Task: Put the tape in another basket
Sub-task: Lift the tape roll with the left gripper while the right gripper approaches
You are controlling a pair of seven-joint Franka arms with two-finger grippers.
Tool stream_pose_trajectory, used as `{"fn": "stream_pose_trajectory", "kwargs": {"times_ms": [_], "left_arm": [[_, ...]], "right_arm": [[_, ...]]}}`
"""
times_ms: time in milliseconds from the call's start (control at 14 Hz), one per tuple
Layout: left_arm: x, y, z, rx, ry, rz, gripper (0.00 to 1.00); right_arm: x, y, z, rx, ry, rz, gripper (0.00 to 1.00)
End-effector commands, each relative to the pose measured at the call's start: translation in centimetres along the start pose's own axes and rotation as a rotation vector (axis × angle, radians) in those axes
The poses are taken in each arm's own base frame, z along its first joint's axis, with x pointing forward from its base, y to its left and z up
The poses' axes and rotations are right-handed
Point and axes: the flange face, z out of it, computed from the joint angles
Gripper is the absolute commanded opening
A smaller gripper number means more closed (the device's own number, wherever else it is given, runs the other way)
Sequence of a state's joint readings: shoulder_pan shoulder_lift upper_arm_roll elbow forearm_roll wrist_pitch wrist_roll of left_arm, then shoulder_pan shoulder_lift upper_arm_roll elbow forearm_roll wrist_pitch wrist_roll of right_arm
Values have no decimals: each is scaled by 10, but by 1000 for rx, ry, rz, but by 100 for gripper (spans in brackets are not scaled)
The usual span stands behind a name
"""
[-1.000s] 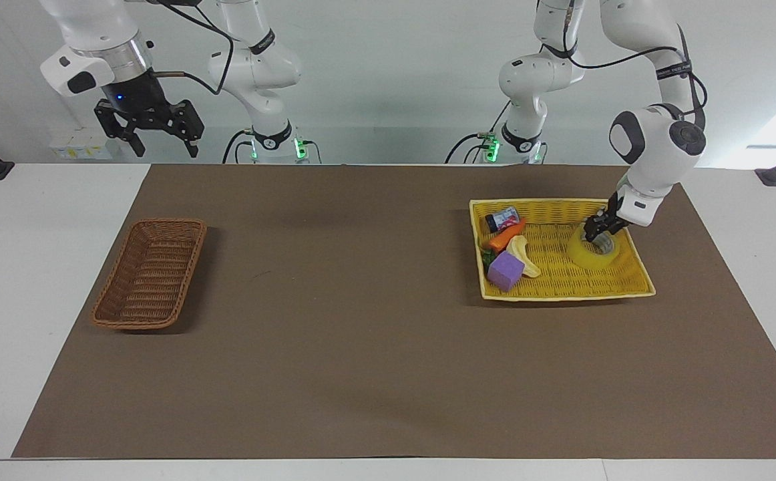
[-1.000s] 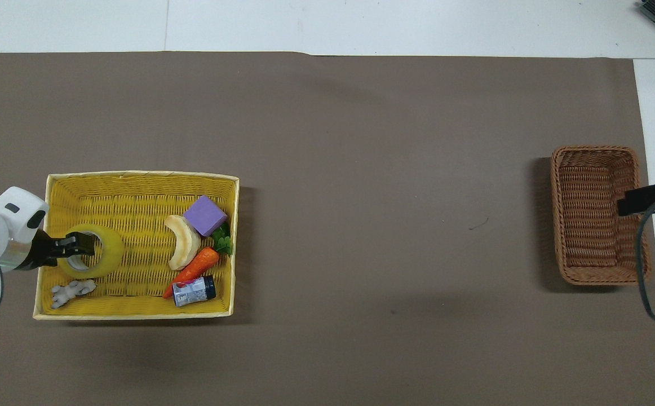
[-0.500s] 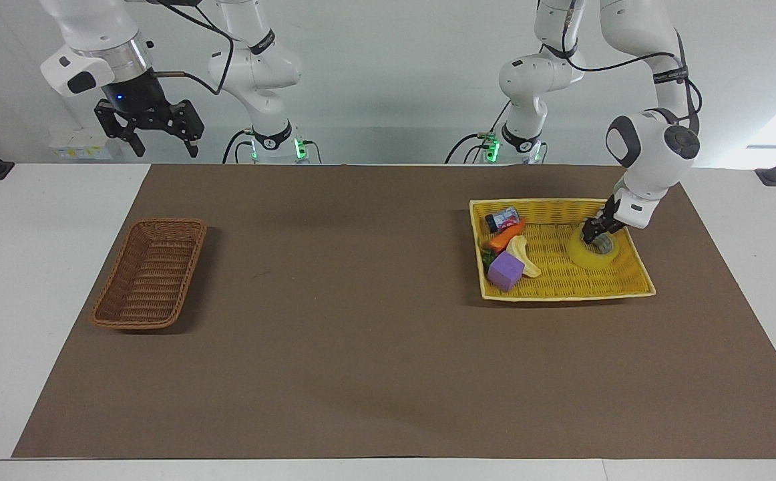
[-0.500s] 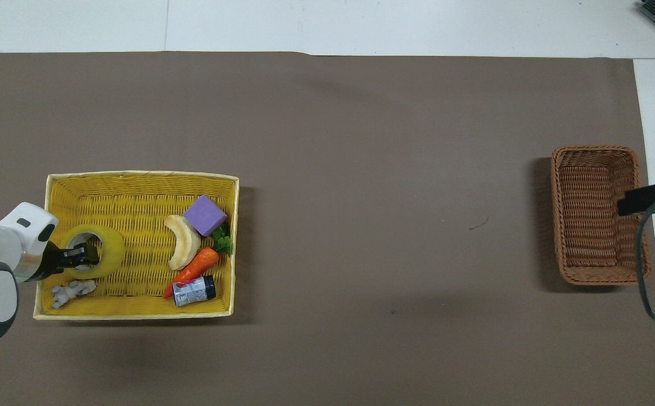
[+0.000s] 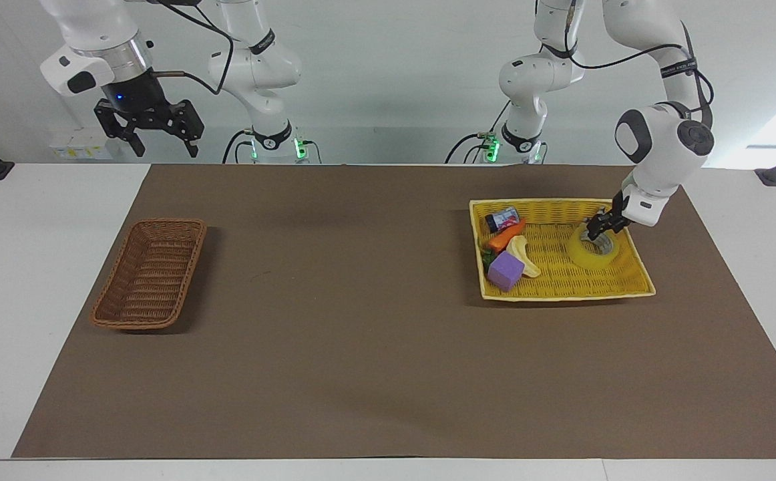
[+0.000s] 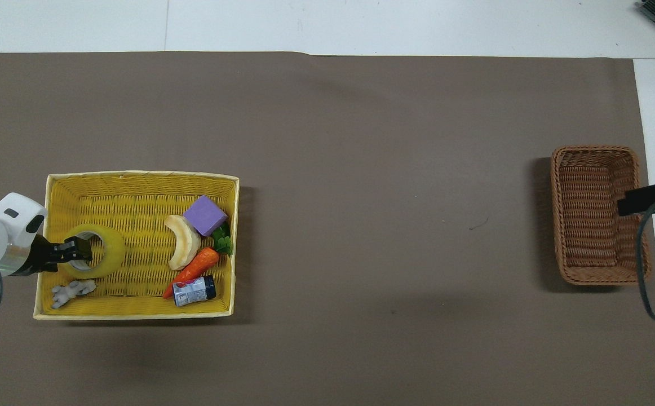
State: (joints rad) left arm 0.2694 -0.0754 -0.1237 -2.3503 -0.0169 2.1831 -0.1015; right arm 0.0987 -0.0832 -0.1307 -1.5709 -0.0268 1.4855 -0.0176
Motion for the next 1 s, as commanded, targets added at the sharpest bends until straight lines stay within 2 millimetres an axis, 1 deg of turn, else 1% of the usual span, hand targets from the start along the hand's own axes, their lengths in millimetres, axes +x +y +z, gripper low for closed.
{"fn": "stream_pose_trajectory", "kwargs": {"times_ms": [0,71,143,214,286,357,429,643,714,857,929], "left_arm": [[-9,-7,10,15,-7,-19,70],[-11,-8,19,13,3,-26,69],[-12,-7,27,11,13,-37,65],[-11,-5,38,9,10,-41,55],[-10,-2,43,8,9,-33,36],[-11,-3,44,8,7,-24,9],[-12,-2,44,10,-2,-12,0],[-5,3,37,12,-28,-7,0],[0,4,27,12,-23,-9,0],[13,7,-2,13,-34,-7,0],[19,9,-17,13,-34,-6,0]], "right_arm": [[-7,4,-3,7,-5,-24,100],[-7,4,-3,7,-5,-26,100],[-7,4,-3,7,-5,-26,100],[-7,4,-3,7,-5,-24,100],[-7,4,-3,7,-5,-24,100],[-7,4,-3,7,-5,-24,100],[-6,4,-2,7,-7,-23,100],[-7,2,-4,7,-5,-26,100],[-7,1,-5,7,-2,-29,100],[-8,-1,-8,8,4,-36,100],[-7,-6,-14,7,18,-44,100]]}}
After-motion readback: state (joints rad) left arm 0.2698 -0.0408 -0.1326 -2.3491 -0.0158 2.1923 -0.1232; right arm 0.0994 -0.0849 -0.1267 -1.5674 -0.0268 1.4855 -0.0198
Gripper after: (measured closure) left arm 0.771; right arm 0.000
